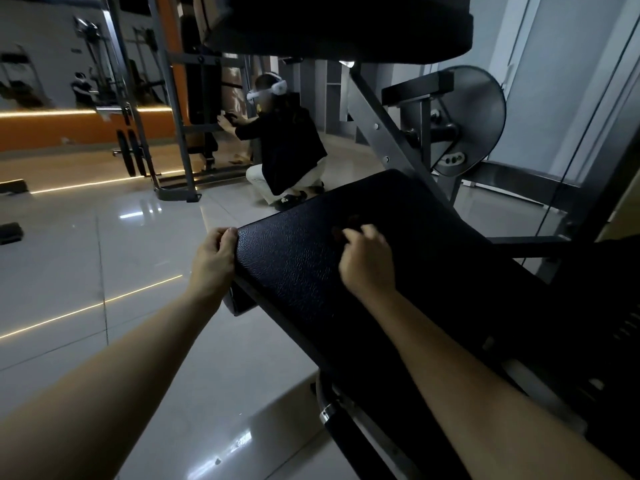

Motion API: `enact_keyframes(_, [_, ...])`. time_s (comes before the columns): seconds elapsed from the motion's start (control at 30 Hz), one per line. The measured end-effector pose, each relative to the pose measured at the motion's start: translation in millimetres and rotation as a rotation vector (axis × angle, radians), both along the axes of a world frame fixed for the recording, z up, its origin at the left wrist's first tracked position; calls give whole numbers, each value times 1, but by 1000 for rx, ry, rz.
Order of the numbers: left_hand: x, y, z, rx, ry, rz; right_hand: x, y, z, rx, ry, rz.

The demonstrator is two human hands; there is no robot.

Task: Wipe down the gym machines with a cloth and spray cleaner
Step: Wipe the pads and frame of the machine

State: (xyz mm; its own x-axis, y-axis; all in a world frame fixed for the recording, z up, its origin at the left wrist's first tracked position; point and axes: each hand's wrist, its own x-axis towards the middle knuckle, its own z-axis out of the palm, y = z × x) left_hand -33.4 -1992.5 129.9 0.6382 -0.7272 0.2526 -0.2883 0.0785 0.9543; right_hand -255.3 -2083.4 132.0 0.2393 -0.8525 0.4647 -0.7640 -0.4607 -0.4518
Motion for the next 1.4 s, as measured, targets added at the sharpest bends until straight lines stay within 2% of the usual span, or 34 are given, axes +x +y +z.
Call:
enact_keyframes(0.13, [-9, 2, 2, 53, 137, 182, 32, 69, -11, -77, -52, 295])
enact_keyframes(0.23, [-26, 9, 10, 96, 436, 213, 18, 95, -14, -132, 35, 614])
enact_keyframes(0.3, [-43, 14, 11, 123, 586, 162, -9, 84, -15, -186, 113, 728])
enact_keyframes(0.33, [-49, 14, 7, 131, 624, 128, -24, 70, -14, -206, 148, 696])
enact_keyframes(0.4, [-56, 13, -3, 136, 653, 74, -52, 31, -16, -191, 197, 460])
enact_keyframes(0.53, [-58, 19, -14, 185, 554, 13, -94, -30, -14, 33, 110, -38])
enact_keyframes(0.6, [-59, 22, -14, 188, 521, -26, -87, -28, -8, 130, 15, -135])
enact_keyframes(0.67, [-61, 24, -14, 184, 523, -40, -62, -3, -6, 131, -40, -142])
enact_keyframes(0.8, [-64, 26, -16, 159, 521, -39, -17, 76, -23, -74, -45, 63])
enact_keyframes(0.9, [-65, 28, -17, 129, 513, -46, -11, 126, -34, -167, -26, 353])
enact_keyframes(0.97, [-65, 29, -17, 131, 483, -39, -25, 139, -40, -224, 52, 562])
enact_keyframes(1.03, [-63, 30, -20, 128, 477, -39, -42, 131, -40, -296, 123, 653])
enact_keyframes(1.1, [-60, 29, -22, 106, 481, -42, -57, 107, -39, -284, 64, 584])
enact_keyframes(1.17, [-56, 29, -23, 111, 456, -33, -70, 70, -37, -247, 51, 376])
enact_keyframes(1.3, [-57, 31, -23, 119, 455, -60, -110, -19, -32, 8, 118, -95])
enact_keyframes(1.4, [-64, 33, -19, 106, 459, -76, -126, -40, -27, 126, 11, -243])
